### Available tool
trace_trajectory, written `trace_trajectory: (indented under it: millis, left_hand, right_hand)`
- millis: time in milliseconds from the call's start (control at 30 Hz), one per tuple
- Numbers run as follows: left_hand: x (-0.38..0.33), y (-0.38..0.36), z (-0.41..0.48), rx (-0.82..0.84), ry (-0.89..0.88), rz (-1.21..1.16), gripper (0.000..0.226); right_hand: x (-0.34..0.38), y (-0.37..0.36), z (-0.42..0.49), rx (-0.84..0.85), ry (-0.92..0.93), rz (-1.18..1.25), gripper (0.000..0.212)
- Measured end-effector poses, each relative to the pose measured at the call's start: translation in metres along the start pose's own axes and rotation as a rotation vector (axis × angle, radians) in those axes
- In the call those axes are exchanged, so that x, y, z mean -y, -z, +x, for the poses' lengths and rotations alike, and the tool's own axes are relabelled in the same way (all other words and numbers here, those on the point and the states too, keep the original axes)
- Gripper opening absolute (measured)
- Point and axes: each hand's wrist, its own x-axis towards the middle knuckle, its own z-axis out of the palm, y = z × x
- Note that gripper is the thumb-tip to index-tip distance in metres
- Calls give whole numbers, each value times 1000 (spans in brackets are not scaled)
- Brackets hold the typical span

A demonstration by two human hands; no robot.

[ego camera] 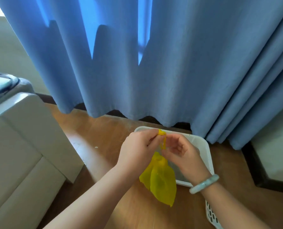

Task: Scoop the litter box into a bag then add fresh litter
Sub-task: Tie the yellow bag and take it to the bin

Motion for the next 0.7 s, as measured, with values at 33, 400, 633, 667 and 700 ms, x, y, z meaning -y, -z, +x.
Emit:
trace_trajectory:
  millis: [33,400,633,667,700]
  left_hand:
    - [-10,9,5,-22,-10,15,26]
    - [-192,161,99,-91,38,-91,17]
    - [-335,249,144,-136,35,-98,15]
    - [-354,259,147,-130,27,-96,17]
    - [-371,268,149,-120,15,-95,18]
  right_hand:
    - [9,1,1,-16,-12,-30,36]
    - [203,38,15,-37,-157,-195,36]
    - [354,53,9,-66,-163,-262,37]
    - [376,56,6,-83,-162,-268,35]
    - [397,60,3,-101,-163,-278,33]
